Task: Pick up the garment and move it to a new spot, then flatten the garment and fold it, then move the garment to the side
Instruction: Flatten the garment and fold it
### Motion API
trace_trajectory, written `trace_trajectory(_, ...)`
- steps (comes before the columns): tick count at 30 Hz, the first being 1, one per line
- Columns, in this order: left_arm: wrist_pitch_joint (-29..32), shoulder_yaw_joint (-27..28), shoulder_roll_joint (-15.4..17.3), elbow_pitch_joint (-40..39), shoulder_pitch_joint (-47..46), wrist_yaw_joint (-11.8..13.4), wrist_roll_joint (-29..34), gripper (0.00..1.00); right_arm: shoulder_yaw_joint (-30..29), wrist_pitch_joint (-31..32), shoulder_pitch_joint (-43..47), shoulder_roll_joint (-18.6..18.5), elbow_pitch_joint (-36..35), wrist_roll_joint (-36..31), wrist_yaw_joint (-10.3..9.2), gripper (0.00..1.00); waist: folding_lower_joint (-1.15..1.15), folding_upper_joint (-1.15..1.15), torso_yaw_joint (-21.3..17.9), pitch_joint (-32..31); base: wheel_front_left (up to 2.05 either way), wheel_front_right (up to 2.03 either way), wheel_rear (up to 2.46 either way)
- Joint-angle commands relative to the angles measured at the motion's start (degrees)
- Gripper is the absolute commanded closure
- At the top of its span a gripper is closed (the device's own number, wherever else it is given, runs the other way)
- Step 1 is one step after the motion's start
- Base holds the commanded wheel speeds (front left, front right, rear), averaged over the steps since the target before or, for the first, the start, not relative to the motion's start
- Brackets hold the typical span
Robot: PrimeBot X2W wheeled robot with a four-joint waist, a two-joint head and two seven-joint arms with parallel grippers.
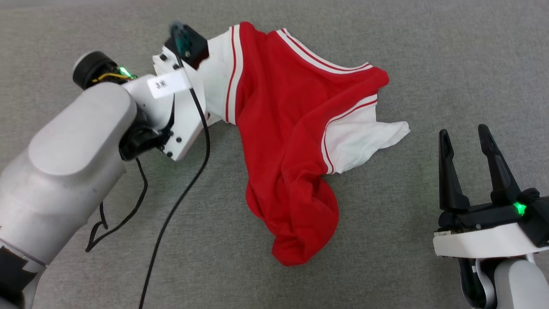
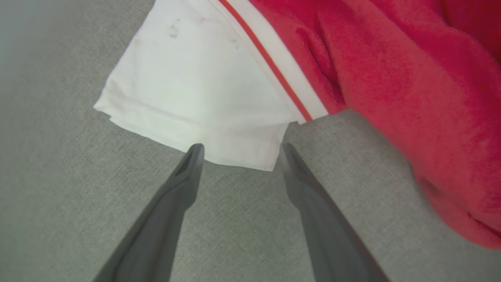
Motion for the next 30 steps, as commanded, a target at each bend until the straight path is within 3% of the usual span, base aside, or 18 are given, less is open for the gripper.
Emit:
trace_trajectory(1,0.60,-2.06,0.44,-0.10,-0.86,-0.01,-0.74,0.00,0.17,-0.14,-1.18,0.10,-0.28,0.48,-0.04,0.00,-0.01,0.00,-0.79,1.09,0.00,0.00,0.00)
trace_trajectory(9,0.17,-13.06,1.96,3.41,-1.96,0.09,-2.62,0.00,0.64,-0.14,-2.42,0.11,-0.43,1.18,-0.04,0.00,-0.01,0.00,-2.48,3.80,0.00,0.00,0.00)
trace_trajectory(13,0.51,-16.00,2.29,4.67,-1.35,0.11,-3.44,0.00,0.49,-0.14,-2.20,0.11,-0.34,1.38,-0.04,0.00,-0.01,0.00,-2.73,4.00,0.00,0.00,0.00)
trace_trajectory(14,0.64,-16.42,2.54,4.64,-1.21,0.11,-3.54,0.55,0.42,-0.14,-2.08,0.11,-0.26,1.39,-0.04,0.00,-0.01,0.00,-2.69,3.91,0.00,0.00,0.00)
trace_trajectory(15,0.29,-16.64,2.77,4.54,-1.14,0.11,-3.68,1.00,0.27,-0.14,-1.93,0.11,-0.13,1.37,-0.04,0.00,-0.01,0.00,-2.58,3.75,0.00,0.00,0.00)
trace_trajectory(19,-1.50,-16.78,3.28,4.14,-1.11,0.10,-3.78,1.00,0.16,-0.14,-1.59,0.11,0.09,1.18,-0.04,0.00,-0.01,0.00,-1.92,2.79,0.00,0.00,0.00)
trace_trajectory(25,-10.22,-16.27,3.95,1.72,-2.43,0.05,-2.51,1.00,-0.02,-0.14,-0.66,0.10,0.34,0.51,-0.04,0.00,-0.01,0.00,0.05,-0.32,0.00,0.00,0.00)
trace_trajectory(30,-15.85,-16.24,6.69,-0.48,0.11,0.21,-1.57,1.00,-0.68,-0.14,1.03,0.11,0.70,0.21,-0.04,0.00,-0.01,0.00,2.12,-3.48,0.00,0.00,0.00)
